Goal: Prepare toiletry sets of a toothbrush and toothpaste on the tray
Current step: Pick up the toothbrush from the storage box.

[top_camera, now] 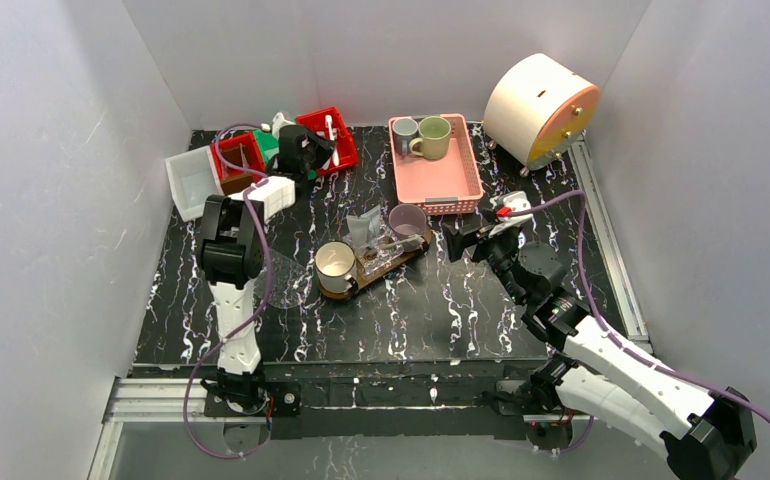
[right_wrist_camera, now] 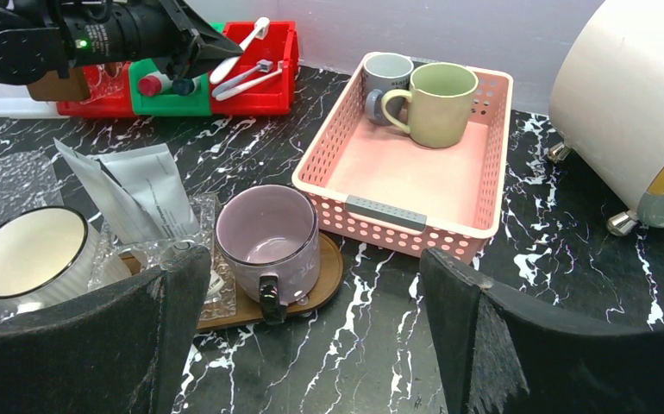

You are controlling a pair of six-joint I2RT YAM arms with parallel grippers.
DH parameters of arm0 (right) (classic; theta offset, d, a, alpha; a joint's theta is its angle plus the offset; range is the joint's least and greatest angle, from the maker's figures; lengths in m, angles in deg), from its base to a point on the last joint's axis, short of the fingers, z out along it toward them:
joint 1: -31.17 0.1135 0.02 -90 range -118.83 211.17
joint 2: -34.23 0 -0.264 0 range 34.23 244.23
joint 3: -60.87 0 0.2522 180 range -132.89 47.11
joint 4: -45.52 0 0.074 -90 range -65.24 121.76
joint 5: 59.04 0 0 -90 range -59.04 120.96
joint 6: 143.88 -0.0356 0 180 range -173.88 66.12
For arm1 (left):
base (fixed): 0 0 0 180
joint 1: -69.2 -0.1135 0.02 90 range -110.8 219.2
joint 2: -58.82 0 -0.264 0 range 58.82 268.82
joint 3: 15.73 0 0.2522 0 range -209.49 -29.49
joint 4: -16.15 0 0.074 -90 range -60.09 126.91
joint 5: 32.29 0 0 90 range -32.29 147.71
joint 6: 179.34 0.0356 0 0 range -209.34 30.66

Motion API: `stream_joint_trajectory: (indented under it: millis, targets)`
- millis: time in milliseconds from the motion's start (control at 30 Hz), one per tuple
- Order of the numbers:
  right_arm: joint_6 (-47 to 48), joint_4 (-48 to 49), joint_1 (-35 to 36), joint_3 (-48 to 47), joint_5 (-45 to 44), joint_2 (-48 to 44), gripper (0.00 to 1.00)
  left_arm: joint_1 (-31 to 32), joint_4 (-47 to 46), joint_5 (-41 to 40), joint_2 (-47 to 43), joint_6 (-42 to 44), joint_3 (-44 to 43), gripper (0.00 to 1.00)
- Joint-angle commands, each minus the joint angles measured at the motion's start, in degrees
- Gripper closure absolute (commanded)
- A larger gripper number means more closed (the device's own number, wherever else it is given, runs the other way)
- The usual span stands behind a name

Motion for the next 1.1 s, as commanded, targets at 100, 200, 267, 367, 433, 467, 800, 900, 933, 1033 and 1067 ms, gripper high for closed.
stream_joint_trajectory:
  millis: [100,200,267,367,433,467,800,900,933,1033,1067]
  targets:
    - [-1.0,-0.7,-0.3,-3.1,1.7,-0.7,0.01,-0.8,-16.9,1.1,-9.3,0.2,9.0,1.0]
    - [-1.0,-1.3,-0.3,-4.1,2.6,-0.6,0.01,-1.0,-22.8,2.9,-11.8,0.1,12.9,1.0]
    - [-0.8,-1.7,-0.2,-5.1,3.4,-0.3,0.01,-1.1,-26.0,3.3,-13.5,0.0,15.6,1.0]
    - [-0.4,-2.9,-0.2,-7.2,4.7,0.6,0.01,-1.1,-30.6,4.4,-16.4,0.4,19.9,1.0]
    - [-0.3,-4.1,-0.3,-8.8,5.5,1.4,0.01,-1.1,-34.6,5.0,-18.6,0.4,22.7,1.0]
    - [-0.1,-4.8,-0.3,-9.9,6.0,1.8,0.01,-1.1,-36.3,5.4,-19.8,0.6,24.3,1.0]
    - [1.3,-13.8,-0.3,-21.6,11.3,7.1,0.01,-1.1,-46.3,8.7,-31.8,5.1,36.3,1.0]
    - [1.4,-16.1,-0.3,-25.9,12.1,9.8,0.01,-1.1,-48.6,9.7,-35.3,6.0,39.2,1.0]
    - [1.4,-16.6,-0.3,-27.1,12.8,10.5,0.01,-1.1,-49.2,10.1,-36.3,6.4,40.2,1.0]
    - [1.5,-17.3,-0.3,-30.4,15.4,12.9,0.01,-1.0,-50.4,11.0,-38.7,8.2,42.5,1.0]
    - [1.7,-17.2,-0.3,-31.5,16.2,13.8,0.01,-0.9,-50.6,11.1,-39.4,8.8,43.1,1.0]
